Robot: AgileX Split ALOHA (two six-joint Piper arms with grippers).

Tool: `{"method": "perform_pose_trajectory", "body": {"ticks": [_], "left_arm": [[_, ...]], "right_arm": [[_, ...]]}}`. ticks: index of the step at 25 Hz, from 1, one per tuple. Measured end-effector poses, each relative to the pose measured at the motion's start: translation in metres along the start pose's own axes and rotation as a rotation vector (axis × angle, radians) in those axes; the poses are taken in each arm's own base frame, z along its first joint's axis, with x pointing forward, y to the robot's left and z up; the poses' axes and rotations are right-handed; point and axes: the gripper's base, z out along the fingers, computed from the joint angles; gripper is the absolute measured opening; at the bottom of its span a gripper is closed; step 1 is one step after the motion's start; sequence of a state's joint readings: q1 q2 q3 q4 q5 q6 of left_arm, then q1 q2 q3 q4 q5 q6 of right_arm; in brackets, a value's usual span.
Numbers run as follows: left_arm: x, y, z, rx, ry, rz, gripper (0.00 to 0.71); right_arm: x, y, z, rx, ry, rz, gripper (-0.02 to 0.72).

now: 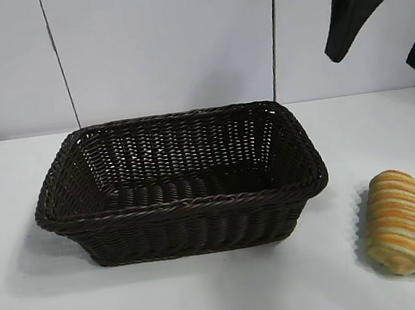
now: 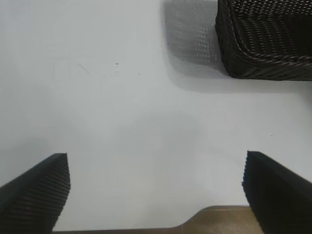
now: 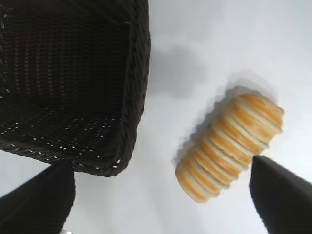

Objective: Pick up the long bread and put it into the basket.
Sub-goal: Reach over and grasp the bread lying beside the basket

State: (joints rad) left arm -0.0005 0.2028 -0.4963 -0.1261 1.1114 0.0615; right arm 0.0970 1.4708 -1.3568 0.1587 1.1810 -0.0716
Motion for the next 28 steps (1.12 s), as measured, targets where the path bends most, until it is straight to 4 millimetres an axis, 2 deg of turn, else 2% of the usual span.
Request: {"method": "perform_pose_trajectory", "body": {"ticks": [7,10,12,15,22,25,28], "left_arm": [[0.004,0.001,0.003,-0.004,0.018,0.001,0.695],[0.007,0.0,0.0,-0.005,-0.016,0.005,0.695],[0.012,0.0,-0.007,-0.005,-0.072,0.011,0.695],[0.019,-0.001,-0.016,-0.007,-0.15,0.02,0.695],[0.024,-0.002,-0.02,-0.01,-0.185,0.026,0.695],[0.024,-0.002,-0.02,-0.01,-0.185,0.026,0.695],[0.024,-0.002,-0.02,-0.01,-0.185,0.026,0.695]], "right_arm": [[0.022,0.001,-0.048,0.075,-0.108,0.001,0.695],[0.039,0.0,-0.054,0.097,-0.124,0.012,0.695],[0.052,-0.003,-0.048,0.112,-0.115,0.024,0.695],[0.071,-0.006,-0.028,0.117,-0.099,0.058,0.695],[0.113,-0.018,0.04,0.138,-0.042,0.141,0.695],[0.121,-0.02,0.057,0.134,-0.102,0.181,0.695],[0.123,-0.022,0.066,0.124,-0.173,0.23,0.695]]}}
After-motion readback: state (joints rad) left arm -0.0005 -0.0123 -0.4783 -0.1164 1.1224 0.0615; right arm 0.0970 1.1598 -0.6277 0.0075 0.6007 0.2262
